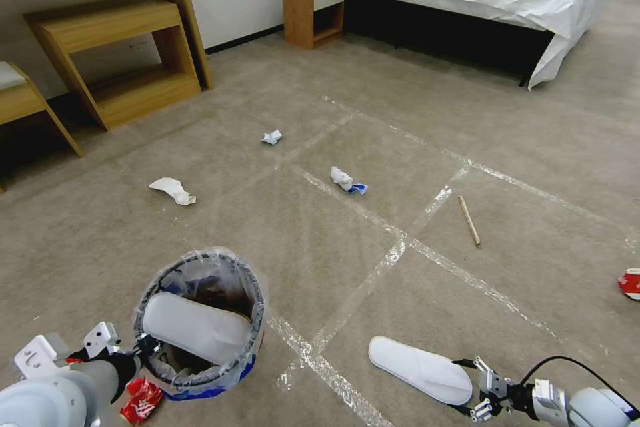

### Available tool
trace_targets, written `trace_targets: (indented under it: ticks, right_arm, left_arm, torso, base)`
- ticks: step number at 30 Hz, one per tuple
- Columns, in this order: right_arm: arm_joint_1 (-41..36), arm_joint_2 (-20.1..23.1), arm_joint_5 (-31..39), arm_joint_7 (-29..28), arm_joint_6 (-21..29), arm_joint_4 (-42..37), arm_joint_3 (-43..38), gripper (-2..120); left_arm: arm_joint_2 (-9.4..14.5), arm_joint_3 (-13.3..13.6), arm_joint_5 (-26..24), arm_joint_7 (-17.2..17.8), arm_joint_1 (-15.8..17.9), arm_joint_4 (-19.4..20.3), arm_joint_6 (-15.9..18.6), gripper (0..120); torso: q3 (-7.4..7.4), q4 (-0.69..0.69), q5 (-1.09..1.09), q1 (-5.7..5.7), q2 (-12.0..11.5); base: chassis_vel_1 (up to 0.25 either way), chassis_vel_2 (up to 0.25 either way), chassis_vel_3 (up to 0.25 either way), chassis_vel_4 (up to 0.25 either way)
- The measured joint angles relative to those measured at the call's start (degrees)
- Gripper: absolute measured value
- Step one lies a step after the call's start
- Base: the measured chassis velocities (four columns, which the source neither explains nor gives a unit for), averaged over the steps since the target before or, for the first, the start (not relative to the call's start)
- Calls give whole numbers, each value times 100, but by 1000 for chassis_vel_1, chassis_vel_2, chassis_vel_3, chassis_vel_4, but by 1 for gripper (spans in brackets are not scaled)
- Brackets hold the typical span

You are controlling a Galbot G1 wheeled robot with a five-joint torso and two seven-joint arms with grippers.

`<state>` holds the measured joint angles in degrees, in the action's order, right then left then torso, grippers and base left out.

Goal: Pick up the trash bin and place the garbage on the floor into it.

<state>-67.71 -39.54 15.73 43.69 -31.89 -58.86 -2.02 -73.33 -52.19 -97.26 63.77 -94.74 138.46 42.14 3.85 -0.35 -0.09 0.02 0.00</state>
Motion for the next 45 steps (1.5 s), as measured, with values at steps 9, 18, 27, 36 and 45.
trace_targets:
  ticks: [9,18,27,36,45]
  right_arm:
    - [138,-213,27,49,-71,254,65,100]
    - [310,-434,37,64,-91,459,219,100]
    - [398,-651,35,66,-74,573,337,100]
    - [443,-814,26,63,-42,642,385,80]
    - [470,-874,107,10,-23,645,434,45]
  left_arm:
    - [-12,36,46,-9,21,-56,0,0]
    - [-21,75,79,-19,63,-133,0,0]
    - [23,96,87,-27,101,-201,0,0]
    - [63,96,85,-32,109,-231,0,0]
    - [112,75,78,-34,98,-247,0,0]
  torso:
    - [0,0,1,0,0]
    - [0,0,1,0,0]
    - [0,0,1,0,0]
    - [0,0,-1,0,0]
    - [0,-1,0,0,0]
  base:
    - [0,0,0,0]
    - [0,0,0,0]
    - [0,0,0,0]
    - [0,0,0,0]
    - [0,0,0,0]
